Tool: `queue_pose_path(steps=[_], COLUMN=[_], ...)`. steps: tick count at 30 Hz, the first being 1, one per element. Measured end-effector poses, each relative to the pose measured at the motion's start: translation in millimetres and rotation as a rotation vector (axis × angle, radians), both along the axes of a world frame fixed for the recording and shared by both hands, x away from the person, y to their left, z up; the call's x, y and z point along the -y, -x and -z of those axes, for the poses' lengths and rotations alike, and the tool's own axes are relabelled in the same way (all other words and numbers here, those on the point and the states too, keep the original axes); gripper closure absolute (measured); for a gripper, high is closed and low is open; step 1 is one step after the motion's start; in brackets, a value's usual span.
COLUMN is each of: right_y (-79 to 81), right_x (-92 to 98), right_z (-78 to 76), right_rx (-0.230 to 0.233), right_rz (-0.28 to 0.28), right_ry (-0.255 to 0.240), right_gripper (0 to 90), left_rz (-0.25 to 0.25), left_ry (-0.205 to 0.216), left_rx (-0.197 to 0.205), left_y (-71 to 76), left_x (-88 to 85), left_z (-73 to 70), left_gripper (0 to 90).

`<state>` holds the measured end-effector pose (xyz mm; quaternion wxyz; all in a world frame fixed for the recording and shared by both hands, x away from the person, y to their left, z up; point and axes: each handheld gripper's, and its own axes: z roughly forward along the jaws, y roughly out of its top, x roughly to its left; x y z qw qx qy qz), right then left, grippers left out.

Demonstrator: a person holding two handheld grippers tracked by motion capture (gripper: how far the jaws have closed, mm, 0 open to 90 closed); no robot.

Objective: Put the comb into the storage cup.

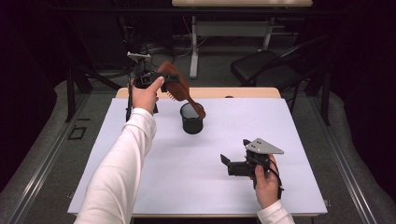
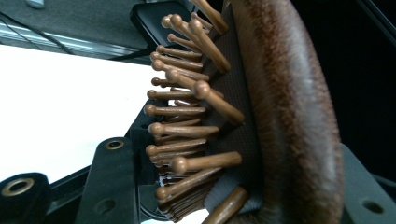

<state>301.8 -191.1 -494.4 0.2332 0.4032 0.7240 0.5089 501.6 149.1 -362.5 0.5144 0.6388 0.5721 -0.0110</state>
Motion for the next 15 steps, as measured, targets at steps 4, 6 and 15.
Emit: queue_pose_path(steps=[4,6,15], right_y=[-0.2,-0.2,-0.4], right_x=[0.2,0.0,-1.1], right_z=[0.1,0.2,0.9], right_rx=[0.000,0.000,-0.001], right_rz=[0.001,0.000,-0.005], right_ry=[0.000,0.000,0.006], right_gripper=[0.0,0.0,0.0], left_rz=[-0.023,-0.027,-0.058], left_ry=[0.007,0.011,0.021], left_rx=[0.013,0.017,0.029], left_y=[1.1,1.3,2.3], left_x=[-2.4,-4.0,-9.5], left_z=[0.3,0.7,1.6], left_gripper=[48.4,48.4,48.4])
